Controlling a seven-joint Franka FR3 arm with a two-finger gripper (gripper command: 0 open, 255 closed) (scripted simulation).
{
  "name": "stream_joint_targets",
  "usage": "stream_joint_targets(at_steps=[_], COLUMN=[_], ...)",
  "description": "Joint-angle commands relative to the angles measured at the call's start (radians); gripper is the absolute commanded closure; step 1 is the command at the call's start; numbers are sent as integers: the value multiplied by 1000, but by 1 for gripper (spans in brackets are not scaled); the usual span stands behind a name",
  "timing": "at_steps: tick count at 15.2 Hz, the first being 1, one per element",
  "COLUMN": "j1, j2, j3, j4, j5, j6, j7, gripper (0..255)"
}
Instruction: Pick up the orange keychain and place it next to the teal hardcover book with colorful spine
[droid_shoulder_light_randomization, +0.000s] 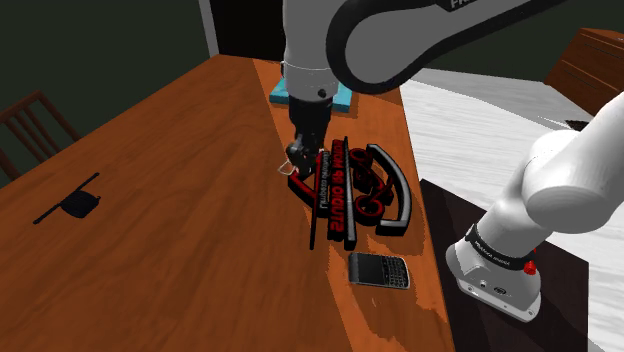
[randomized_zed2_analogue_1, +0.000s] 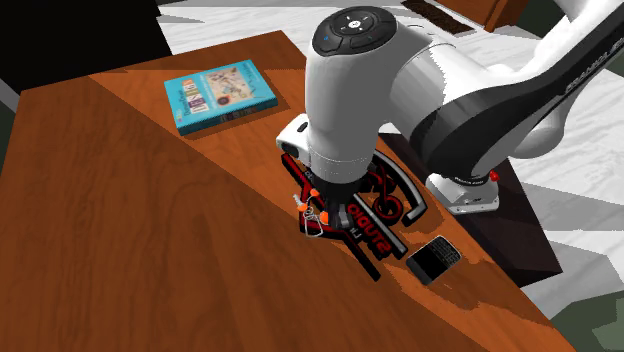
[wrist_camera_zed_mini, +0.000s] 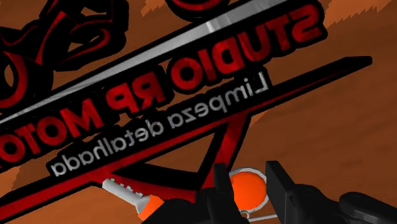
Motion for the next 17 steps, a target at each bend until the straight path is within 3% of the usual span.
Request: stream_joint_targets(at_steps=[1, 9, 17], j1=[-15, -92, -184], j2=[-31, -88, -69], j3=[-36, -180, -317], j4=[-31, -99, -93], j5=[6, -19, -74], j6=[-1, 0, 6], j7=[-58, -268, -463], gripper=[255, 255, 255])
